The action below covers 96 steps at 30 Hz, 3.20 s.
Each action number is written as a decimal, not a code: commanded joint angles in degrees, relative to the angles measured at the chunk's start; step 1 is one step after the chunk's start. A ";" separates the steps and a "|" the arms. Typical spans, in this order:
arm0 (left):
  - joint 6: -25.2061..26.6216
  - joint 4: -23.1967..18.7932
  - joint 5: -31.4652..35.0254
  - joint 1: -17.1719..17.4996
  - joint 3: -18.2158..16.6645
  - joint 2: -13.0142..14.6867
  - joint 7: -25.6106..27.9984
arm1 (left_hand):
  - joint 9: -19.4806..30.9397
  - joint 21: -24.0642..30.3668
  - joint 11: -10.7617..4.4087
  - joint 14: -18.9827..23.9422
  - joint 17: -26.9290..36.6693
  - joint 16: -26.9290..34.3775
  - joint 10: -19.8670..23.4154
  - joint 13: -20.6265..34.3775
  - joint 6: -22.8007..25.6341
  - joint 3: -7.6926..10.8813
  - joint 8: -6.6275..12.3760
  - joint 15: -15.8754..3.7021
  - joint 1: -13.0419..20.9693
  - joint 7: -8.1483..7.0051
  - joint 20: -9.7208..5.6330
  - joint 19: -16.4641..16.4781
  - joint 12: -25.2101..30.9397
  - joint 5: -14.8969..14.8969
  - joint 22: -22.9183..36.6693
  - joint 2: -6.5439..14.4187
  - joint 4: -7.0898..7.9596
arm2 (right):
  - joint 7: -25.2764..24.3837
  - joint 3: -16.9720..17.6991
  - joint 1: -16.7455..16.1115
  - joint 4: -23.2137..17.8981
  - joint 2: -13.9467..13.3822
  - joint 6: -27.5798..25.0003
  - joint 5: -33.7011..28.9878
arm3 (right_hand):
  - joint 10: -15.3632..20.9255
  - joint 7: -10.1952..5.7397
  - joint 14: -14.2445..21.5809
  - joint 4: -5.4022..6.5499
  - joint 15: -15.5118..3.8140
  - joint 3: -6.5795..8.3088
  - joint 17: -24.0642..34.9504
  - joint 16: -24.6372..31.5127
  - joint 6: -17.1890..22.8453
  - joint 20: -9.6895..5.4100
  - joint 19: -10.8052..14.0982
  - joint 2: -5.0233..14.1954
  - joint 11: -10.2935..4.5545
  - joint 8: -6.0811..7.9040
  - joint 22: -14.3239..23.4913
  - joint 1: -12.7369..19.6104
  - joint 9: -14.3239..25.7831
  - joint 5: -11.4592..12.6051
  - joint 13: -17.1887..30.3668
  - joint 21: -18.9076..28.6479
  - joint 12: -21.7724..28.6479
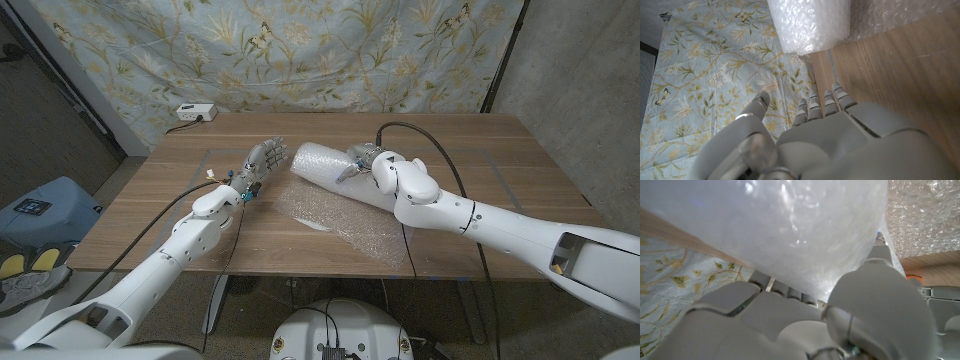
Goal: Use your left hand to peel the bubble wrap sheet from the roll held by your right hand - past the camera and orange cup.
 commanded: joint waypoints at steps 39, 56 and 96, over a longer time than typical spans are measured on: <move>3.29 3.09 0.25 -3.71 2.38 -1.82 -1.90 | 0.23 -0.10 -0.13 0.96 0.27 -0.01 0.73 0.30 0.85 0.76 -0.12 0.30 0.99 0.10 0.27 0.37 0.12 0.43 0.31 0.14 -0.65 | -26.66 12.41 -19.51 -13.05 -2.75 -1.21 -2.78 | 5.09 -0.90 5.72 -0.30 -5.72 0.98 4.34 3.33 5.01 -0.87 4.03 2.83 -2.20 0.23 0.30 5.78 0.25 -1.85 1.79 1.01 3.17; 3.99 4.23 -1.75 -5.90 2.87 -5.06 -3.80 | 0.22 -0.15 -0.16 1.27 0.22 -0.12 1.12 0.32 1.52 0.77 -0.07 0.18 1.50 0.06 0.16 0.58 0.06 0.60 0.28 -0.41 -1.48 | -29.93 15.91 -21.35 -11.76 0.09 1.31 -2.05 | 5.51 -1.05 6.29 -0.20 -5.98 1.07 5.17 3.46 5.72 -1.17 4.48 2.80 -2.31 0.19 0.33 6.29 0.40 -2.37 2.56 1.02 3.90; 4.81 7.62 -5.21 -7.61 3.41 -9.04 -8.93 | 0.19 -0.24 -0.44 2.88 0.26 -0.17 2.65 0.35 2.85 0.38 -0.30 -0.08 3.90 -0.26 0.45 1.63 -0.21 1.51 0.26 -1.87 -5.03 | -34.67 20.89 -18.71 -8.49 3.13 1.12 3.45 | 5.62 -0.59 6.75 0.26 -5.75 1.26 7.06 3.58 6.27 -1.00 4.76 3.38 -2.17 -0.23 0.42 6.74 0.76 -3.83 3.42 0.87 4.61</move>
